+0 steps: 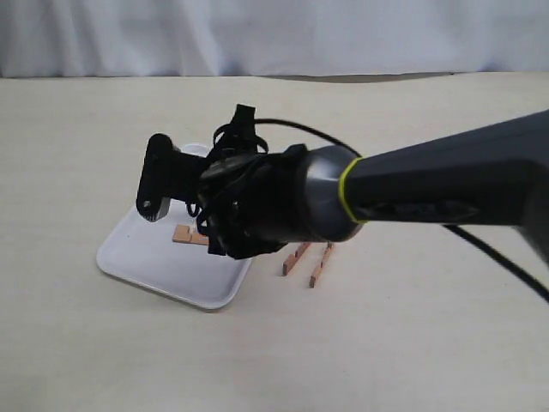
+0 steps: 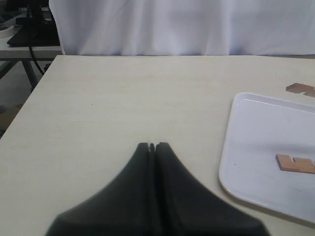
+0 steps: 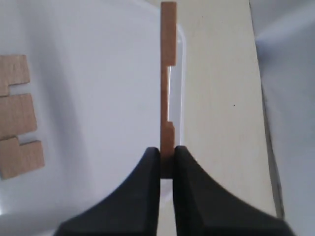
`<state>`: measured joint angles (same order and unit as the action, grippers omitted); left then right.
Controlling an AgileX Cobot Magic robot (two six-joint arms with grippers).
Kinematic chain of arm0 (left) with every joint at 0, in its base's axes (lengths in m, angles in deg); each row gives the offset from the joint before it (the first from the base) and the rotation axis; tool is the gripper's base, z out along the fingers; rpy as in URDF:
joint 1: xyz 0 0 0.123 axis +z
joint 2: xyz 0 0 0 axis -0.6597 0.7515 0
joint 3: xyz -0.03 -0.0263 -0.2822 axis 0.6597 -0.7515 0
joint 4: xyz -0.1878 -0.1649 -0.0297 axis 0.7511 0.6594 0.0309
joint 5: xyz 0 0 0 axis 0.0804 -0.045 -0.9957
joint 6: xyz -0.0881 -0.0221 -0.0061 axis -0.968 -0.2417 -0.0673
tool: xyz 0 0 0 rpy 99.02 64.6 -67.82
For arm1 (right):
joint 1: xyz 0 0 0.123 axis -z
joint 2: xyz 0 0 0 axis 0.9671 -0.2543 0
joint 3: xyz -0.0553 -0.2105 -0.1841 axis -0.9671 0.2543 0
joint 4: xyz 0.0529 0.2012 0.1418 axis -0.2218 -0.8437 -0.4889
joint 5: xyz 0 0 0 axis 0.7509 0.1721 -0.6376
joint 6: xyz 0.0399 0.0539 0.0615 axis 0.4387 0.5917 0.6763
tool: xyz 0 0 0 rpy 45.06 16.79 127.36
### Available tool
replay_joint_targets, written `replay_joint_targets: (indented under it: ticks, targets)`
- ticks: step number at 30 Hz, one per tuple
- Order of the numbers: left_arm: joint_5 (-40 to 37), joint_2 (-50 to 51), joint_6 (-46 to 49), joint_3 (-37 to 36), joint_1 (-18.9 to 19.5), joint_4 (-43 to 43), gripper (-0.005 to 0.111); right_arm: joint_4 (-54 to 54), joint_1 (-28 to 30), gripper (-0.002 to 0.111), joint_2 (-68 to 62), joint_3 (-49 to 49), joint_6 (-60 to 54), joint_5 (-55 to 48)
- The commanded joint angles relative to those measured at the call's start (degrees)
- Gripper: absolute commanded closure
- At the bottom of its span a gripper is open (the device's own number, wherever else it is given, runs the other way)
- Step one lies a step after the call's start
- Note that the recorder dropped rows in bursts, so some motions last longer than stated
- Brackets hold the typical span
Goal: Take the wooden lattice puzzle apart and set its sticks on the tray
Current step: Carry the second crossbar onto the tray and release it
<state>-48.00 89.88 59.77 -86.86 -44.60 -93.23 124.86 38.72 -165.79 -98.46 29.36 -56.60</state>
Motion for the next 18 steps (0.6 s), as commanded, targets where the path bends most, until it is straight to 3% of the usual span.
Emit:
replay_joint_targets:
  ticks: [1,4,11,18]
  targets:
    - [0.4,-0.1,0.1,-0.2,-0.4,-0.1,0.107,5.4,-0.3,0.104,-4.6,-1.9,4.4,-2.4]
    - [0.4,-0.1,0.1,-0.2,-0.4,-0.1,0.107,7.0,-0.3,0.096,-6.7,-1.9,6.0,-2.2]
    - [0.4,-0.1,0.1,-0.2,-0.4,-0.1,0.107,4.9,-2.3,0.048,-7.7,-1.9,7.0,-3.9]
    - [0.4,-0.1,0.1,-0.2,-0.4,-0.1,0.107,-3.4,-4.9,0.044,-0.4,-1.9,0.7,-3.0]
